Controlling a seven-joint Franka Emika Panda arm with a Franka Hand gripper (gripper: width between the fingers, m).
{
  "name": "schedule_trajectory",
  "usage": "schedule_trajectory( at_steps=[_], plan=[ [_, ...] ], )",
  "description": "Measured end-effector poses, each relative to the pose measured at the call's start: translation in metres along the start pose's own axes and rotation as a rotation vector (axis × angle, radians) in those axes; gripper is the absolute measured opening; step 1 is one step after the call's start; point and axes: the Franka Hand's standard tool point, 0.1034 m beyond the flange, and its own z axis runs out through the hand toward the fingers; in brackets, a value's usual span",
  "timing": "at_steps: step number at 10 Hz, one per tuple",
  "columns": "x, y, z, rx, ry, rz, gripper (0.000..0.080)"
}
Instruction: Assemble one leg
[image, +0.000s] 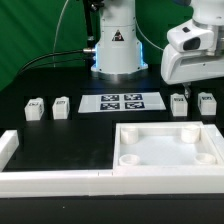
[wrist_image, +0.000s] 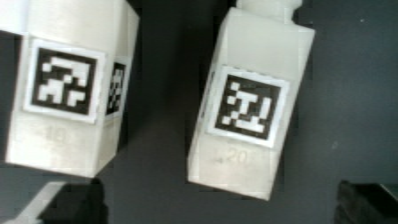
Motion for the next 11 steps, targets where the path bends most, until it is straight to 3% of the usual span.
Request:
schedule_trajectory(
  at_steps=[2, 4, 6, 11],
  plan=[
    [0.007, -0.006, -0.003, -0.005, -0.150, -0.002, 0.0649],
    [0.002, -0.007, -0.002, -0.015, -0.334, -0.004, 0.0649],
    [0.010, -0.008, 0.003, -0.008, -0.369, -0.004, 0.0649],
    [0.009, -0.010, 0.026, -0.004, -0.398, 0.001, 0.0649]
  ],
)
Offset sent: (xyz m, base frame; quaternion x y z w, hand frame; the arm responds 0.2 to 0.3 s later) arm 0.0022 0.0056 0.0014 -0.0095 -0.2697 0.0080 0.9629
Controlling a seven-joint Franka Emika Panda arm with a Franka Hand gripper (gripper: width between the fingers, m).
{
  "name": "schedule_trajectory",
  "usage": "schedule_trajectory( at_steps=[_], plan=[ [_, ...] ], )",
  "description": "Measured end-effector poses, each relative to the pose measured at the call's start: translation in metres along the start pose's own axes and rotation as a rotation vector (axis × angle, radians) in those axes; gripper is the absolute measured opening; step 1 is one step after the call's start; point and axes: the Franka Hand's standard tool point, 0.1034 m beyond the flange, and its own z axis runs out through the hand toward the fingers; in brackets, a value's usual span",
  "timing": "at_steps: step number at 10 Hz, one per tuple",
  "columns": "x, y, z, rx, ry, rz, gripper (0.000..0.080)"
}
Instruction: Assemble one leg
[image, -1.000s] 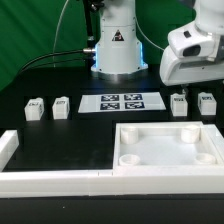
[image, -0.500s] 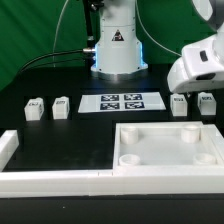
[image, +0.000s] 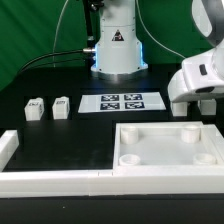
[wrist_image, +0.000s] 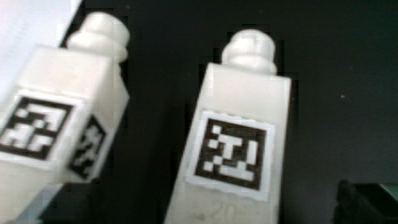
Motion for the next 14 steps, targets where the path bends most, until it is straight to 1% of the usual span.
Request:
schedule_trajectory(
  at_steps=[1, 2, 3, 6, 8, 10, 12, 13, 14],
  plan=[
    [-0.008, 0.000, 0.003, -0.010, -0.073, -0.003, 0.0649],
    [-0.004, -0.003, 0.003, -0.012, -0.127, -0.009, 0.0649],
    [0.003, -0.006, 0.000, -0.007, -0.104, -0.012, 0.0649],
    [0.004, -0.004, 0.005, -0.005, -0.102, -0.014, 0.0649],
    [0.006, 0.000, 0.010, 0.003, -0.072, -0.021, 0.0649],
    [0.006, 0.000, 0.011, 0.004, -0.062, -0.017, 0.0649],
    [0.006, 0.000, 0.011, 0.002, -0.063, 0.013, 0.0389],
    [0.006, 0.000, 0.011, 0.002, -0.063, 0.013, 0.0389],
    [0.006, 0.000, 0.011, 0.002, -0.063, 0.013, 0.0291]
  ],
)
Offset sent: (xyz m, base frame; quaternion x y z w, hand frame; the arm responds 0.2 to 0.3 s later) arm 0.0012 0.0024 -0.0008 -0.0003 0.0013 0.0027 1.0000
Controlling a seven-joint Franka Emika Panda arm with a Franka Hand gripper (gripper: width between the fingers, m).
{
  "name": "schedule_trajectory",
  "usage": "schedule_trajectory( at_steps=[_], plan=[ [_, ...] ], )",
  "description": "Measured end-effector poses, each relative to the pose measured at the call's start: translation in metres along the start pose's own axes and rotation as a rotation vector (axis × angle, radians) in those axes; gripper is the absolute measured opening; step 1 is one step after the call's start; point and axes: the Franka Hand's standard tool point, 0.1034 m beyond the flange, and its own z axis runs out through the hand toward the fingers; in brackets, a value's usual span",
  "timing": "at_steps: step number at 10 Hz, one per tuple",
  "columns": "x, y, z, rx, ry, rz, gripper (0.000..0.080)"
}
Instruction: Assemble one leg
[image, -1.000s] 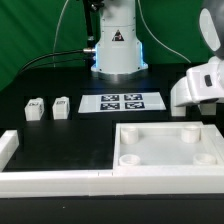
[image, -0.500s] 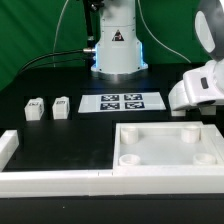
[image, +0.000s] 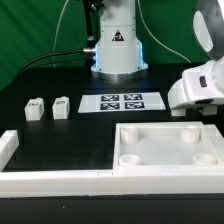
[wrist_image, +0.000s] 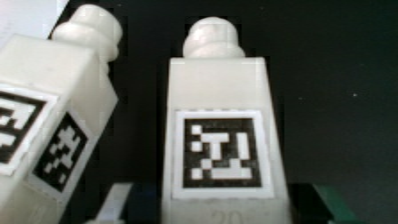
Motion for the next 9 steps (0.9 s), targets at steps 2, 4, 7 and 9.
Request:
schedule_trajectory(
  at_steps=[2, 4, 7, 9],
  plan=[
    [0.000, -0.001, 0.000, -0.001, 0.000, -0.001, 0.0291],
    [-0.002, -0.001, -0.003, -0.002, 0.001, -0.002, 0.0291],
    [-0.032, 0.004, -0.030, -0.026, -0.019, -0.003, 0.0292],
    [-0.054, 0.012, -0.052, -0.036, -0.038, -0.002, 0.0292]
  ],
)
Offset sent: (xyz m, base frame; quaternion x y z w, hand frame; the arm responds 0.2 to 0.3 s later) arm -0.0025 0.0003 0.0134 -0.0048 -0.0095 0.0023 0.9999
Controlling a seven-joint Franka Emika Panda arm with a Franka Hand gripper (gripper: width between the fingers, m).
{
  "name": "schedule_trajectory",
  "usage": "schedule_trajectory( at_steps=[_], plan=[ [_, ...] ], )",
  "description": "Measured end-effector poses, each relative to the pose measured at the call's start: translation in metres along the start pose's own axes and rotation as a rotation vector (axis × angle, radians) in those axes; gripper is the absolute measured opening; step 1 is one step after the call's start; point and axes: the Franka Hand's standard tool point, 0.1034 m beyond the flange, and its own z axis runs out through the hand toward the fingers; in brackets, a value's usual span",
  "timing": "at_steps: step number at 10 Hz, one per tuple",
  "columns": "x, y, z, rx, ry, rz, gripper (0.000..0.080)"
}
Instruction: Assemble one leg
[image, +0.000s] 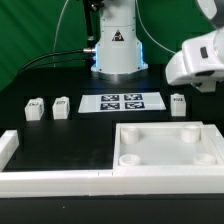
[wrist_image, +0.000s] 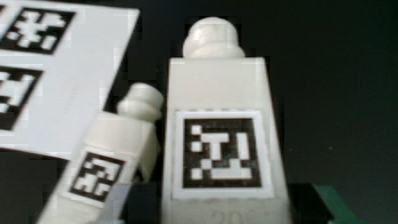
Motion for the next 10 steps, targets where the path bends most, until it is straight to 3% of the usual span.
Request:
schedule_trajectory(
  at_steps=[2, 4, 6, 8, 10],
  plan=[
    [-0.016, 0.008, -0.021, 0.001, 0.011, -0.002, 0.0292],
    [-0.011, 0.007, -0.023, 0.004, 0.043, -0.002, 0.0293],
    [-0.001, 0.006, -0.031, 0.016, 0.257, 0.005, 0.0294],
    [-0.004, 0.008, -0.030, 0.017, 0.404, 0.008, 0.0294],
    [0.007, 0.019, -0.051, 0.022, 0.624, -0.014, 0.0294]
  ],
)
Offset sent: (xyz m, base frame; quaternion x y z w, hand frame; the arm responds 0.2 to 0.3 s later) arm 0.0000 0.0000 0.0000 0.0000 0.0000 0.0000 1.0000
